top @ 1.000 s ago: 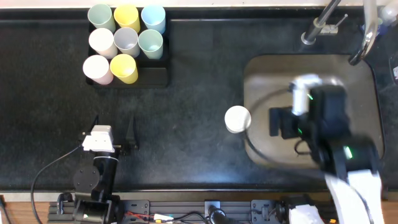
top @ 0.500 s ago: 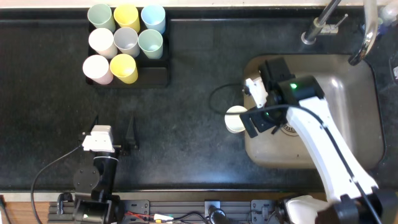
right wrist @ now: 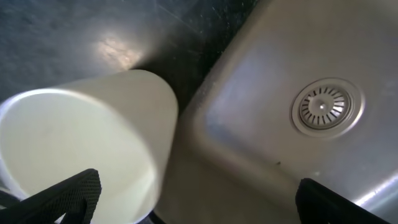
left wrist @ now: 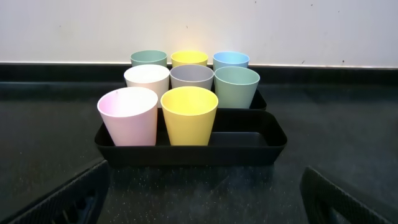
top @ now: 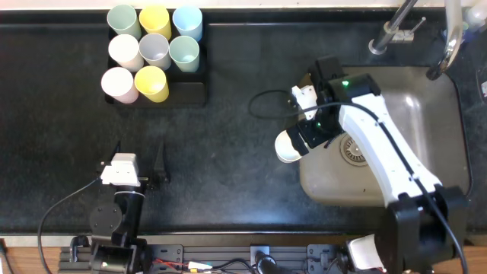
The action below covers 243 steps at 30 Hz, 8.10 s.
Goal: Store Cups
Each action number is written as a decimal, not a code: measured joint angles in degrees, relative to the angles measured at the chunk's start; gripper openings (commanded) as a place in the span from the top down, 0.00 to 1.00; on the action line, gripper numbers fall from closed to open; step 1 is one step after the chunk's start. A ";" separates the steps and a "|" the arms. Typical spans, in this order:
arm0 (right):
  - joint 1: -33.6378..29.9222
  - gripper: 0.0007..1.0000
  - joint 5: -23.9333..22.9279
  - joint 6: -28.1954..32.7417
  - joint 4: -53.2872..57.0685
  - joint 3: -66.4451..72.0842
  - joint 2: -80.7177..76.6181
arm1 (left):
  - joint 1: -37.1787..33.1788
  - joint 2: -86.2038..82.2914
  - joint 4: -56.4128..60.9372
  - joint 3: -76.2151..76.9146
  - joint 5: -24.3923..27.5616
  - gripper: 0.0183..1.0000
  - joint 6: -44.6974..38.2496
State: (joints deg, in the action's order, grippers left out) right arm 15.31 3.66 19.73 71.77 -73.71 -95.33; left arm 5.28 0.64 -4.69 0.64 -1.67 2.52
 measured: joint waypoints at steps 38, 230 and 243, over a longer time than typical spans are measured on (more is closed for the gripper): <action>18.08 0.96 0.59 -4.79 17.49 -83.27 -31.58 | 0.00 -0.02 0.02 -0.04 0.02 0.00 0.00; -12.66 0.00 -5.90 -30.32 -67.23 72.67 94.49 | 0.00 -0.07 0.04 -0.07 0.04 0.00 -0.04; -12.66 0.00 -2.47 -33.27 -67.21 72.67 94.49 | 0.00 -0.07 0.04 -0.07 0.04 0.00 -0.04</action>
State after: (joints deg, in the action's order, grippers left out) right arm 2.66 1.19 -13.54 4.56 -1.04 -0.84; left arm 5.28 0.58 -4.64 0.58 -1.63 2.48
